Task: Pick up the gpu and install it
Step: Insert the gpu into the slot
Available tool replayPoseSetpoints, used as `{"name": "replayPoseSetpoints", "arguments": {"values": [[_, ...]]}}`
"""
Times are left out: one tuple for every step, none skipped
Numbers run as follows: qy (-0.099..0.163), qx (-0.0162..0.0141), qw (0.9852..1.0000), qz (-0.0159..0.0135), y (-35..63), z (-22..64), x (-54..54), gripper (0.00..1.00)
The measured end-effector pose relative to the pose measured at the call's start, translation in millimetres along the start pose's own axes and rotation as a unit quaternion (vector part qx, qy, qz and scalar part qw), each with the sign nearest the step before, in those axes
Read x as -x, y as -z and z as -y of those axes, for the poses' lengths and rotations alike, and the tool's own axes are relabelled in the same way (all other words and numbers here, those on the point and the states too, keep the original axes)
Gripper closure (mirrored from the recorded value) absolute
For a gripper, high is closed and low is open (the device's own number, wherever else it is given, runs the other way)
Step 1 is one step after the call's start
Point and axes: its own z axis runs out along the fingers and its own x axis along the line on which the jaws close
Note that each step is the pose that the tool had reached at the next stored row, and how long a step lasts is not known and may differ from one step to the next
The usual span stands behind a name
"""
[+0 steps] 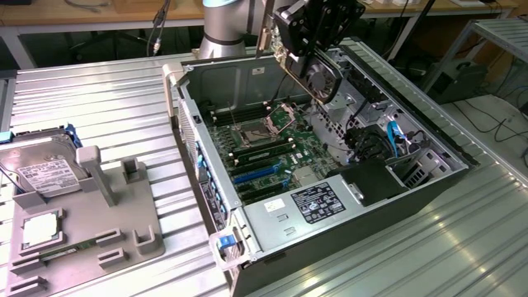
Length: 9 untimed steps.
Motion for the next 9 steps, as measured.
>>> {"name": "replayPoseSetpoints", "arguments": {"values": [[0.002, 0.0002, 1.0000, -0.0001, 0.0, 0.0, 0.0, 0.72], [0.004, 0.0003, 1.0000, -0.0001, 0.0, 0.0, 0.0, 0.72], [0.006, 0.0003, 1.0000, -0.0002, 0.0, 0.0, 0.0, 0.72], [0.009, 0.0004, 1.0000, -0.0004, 0.0, 0.0, 0.0, 0.72], [0.012, 0.0008, 0.9999, -0.0004, 0.0, 0.0, 0.0, 0.72], [0.016, 0.0012, 0.9999, -0.0005, -0.1, 0.0, 0.0, 0.72], [0.022, 0.0015, 0.9998, -0.0008, -0.1, 0.0, 0.0, 0.72], [0.050, 0.0018, 0.9987, -0.0022, 0.0, 0.0, 0.0, 0.72], [0.071, 0.0017, 0.9974, -0.0033, 0.0, 0.0, 0.0, 0.72]]}}
